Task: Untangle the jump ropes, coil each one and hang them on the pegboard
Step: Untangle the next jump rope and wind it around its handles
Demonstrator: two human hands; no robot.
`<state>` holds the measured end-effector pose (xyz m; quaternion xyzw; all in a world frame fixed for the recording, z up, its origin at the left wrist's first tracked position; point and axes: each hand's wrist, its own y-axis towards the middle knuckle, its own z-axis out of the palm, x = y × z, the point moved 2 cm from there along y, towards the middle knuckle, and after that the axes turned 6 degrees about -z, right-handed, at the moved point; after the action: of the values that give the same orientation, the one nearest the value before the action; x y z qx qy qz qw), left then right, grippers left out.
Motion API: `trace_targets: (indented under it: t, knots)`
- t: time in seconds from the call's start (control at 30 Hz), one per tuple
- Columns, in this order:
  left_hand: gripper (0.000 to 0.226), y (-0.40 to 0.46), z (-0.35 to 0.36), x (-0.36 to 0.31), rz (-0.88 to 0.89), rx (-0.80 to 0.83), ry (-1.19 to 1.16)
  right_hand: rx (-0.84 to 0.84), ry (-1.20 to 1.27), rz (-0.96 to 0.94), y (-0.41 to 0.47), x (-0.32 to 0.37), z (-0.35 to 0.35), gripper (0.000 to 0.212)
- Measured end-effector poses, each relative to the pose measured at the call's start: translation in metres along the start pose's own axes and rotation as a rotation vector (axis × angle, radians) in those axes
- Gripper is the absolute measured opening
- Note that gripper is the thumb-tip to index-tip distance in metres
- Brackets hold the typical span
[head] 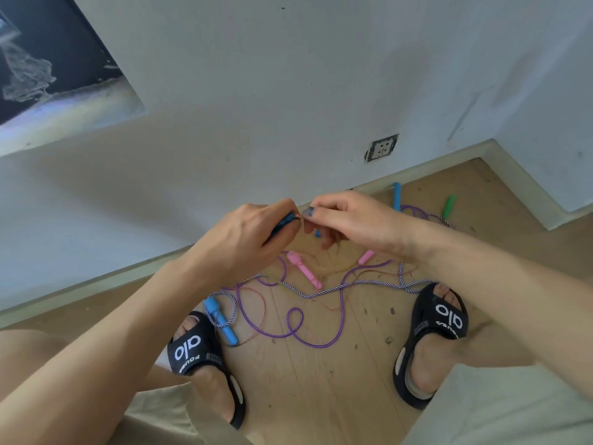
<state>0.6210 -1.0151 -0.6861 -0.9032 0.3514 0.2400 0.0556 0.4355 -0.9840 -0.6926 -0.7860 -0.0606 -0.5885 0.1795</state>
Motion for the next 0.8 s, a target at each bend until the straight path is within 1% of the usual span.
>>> trace_targets:
  t: [0.1, 0.17, 0.2, 0.27, 0.33, 0.37, 0.4, 0.43, 0.47, 0.5, 0.53, 0.57, 0.6, 0.63, 0.7, 0.8]
  knots:
    - [0.024, -0.001, -0.001, 0.003, -0.014, -0.013, 0.004, -0.061, 0.167, 0.016, 0.002, -0.001, -0.015, 0.016]
    - [0.022, -0.002, -0.001, 0.008, -0.045, -0.012, 0.004, -0.139, 0.142, 0.035, 0.004, -0.003, -0.028, 0.017]
    - [0.022, -0.002, -0.001, 0.01, -0.062, -0.013, 0.006, -0.209, 0.088, 0.044, 0.006, -0.004, -0.037, 0.019]
    - [0.024, -0.001, -0.002, 0.014, -0.089, -0.02, 0.008, -0.403, -0.136, 0.084, 0.01, -0.011, -0.064, 0.024]
    - [0.026, 0.0, -0.004, 0.015, -0.099, -0.035, 0.01, -0.624, -0.475, 0.153, 0.009, -0.024, -0.098, 0.028]
    - [0.026, 0.0, -0.004, 0.015, -0.098, -0.042, 0.014, -0.696, -0.621, 0.168, 0.006, -0.03, -0.108, 0.027]
    - [0.026, -0.001, -0.004, 0.014, -0.093, -0.045, 0.018, -0.7, -0.717, 0.17, 0.002, -0.033, -0.109, 0.024]
    - [0.026, -0.002, -0.004, 0.013, -0.086, -0.044, 0.019, -0.637, -0.751, 0.157, 0.001, -0.033, -0.1, 0.026]
    - [0.026, -0.003, -0.003, 0.012, -0.077, -0.039, 0.012, -0.526, -0.711, 0.115, 0.002, -0.033, -0.086, 0.032]
    - [0.026, -0.003, -0.002, 0.01, -0.064, -0.033, 0.002, -0.403, -0.594, 0.077, 0.003, -0.029, -0.066, 0.036]
    - [0.026, -0.003, -0.001, 0.008, -0.048, -0.025, -0.005, -0.288, -0.409, 0.06, 0.004, -0.025, -0.044, 0.033]
    - [0.027, -0.002, 0.0, 0.004, -0.025, -0.02, -0.007, -0.171, -0.222, 0.072, 0.003, -0.019, -0.022, 0.03]
    - [0.028, -0.001, 0.0, 0.001, 0.0, -0.019, -0.005, -0.088, -0.085, 0.077, 0.003, -0.014, -0.007, 0.03]
    - [0.029, -0.001, 0.0, -0.003, 0.024, -0.021, -0.005, -0.05, -0.005, 0.064, 0.002, -0.011, 0.001, 0.032]
    - [0.03, 0.0, -0.002, -0.005, 0.038, -0.023, -0.011, -0.057, 0.086, 0.016, 0.001, -0.007, 0.003, 0.032]
    - [0.028, -0.002, -0.002, 0.001, -0.007, -0.024, 0.007, -0.1, 0.087, -0.017, 0.003, -0.003, -0.009, 0.025]
